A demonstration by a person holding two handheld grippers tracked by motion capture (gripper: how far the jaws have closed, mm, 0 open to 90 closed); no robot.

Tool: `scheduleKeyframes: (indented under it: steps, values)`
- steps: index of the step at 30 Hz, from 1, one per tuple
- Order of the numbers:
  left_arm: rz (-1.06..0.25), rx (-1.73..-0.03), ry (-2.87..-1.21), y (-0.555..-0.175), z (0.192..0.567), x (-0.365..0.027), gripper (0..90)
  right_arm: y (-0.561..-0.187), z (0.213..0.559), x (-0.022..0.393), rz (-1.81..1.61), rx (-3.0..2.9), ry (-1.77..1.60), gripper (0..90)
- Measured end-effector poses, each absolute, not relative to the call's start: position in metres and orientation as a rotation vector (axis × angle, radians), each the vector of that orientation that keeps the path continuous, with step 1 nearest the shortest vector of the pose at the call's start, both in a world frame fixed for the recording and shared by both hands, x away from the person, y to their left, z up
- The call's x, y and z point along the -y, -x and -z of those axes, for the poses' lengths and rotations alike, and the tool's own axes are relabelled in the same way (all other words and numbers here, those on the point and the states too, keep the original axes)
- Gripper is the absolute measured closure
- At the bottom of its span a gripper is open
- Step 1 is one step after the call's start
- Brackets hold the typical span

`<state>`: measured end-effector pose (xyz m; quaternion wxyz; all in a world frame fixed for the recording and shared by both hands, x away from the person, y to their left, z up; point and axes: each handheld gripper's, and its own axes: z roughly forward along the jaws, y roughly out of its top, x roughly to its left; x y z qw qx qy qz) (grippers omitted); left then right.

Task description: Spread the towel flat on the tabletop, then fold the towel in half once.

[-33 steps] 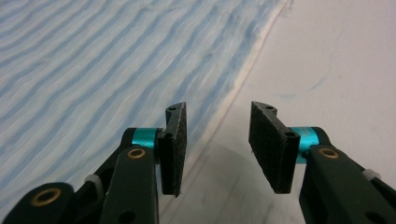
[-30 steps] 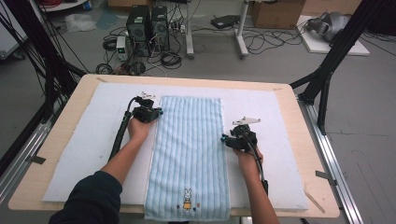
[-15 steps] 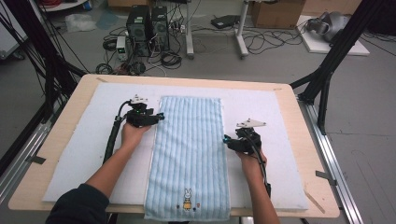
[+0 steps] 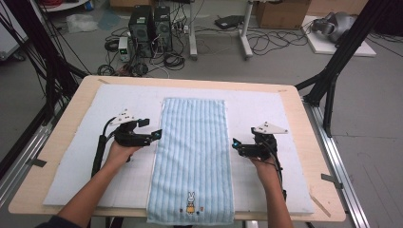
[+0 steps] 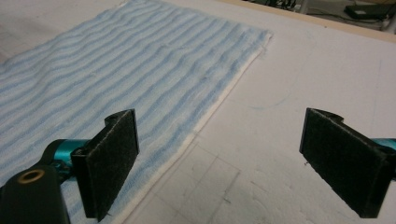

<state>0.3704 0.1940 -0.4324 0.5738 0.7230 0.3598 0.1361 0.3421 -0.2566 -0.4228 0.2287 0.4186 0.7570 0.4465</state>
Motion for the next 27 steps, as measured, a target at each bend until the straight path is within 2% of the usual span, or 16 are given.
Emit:
scheduleKeyframes:
  steps: [9,13,27]
  values:
    - [-0.309,-0.830,-1.658,-0.360,0.439,-0.203,20.1,-0.333,0.417,0.259,-1.214,-2.059,-1.148,11.1]
    - [-0.344,-0.843,-1.615,-0.359,0.435,-0.209,20.4,-0.334,0.417,0.260,-1.203,-2.057,-1.152,11.1]
    - [-0.358,-0.886,-1.682,-0.357,0.441,-0.211,21.6,-0.334,0.419,0.256,-1.188,-2.083,-1.154,11.1]
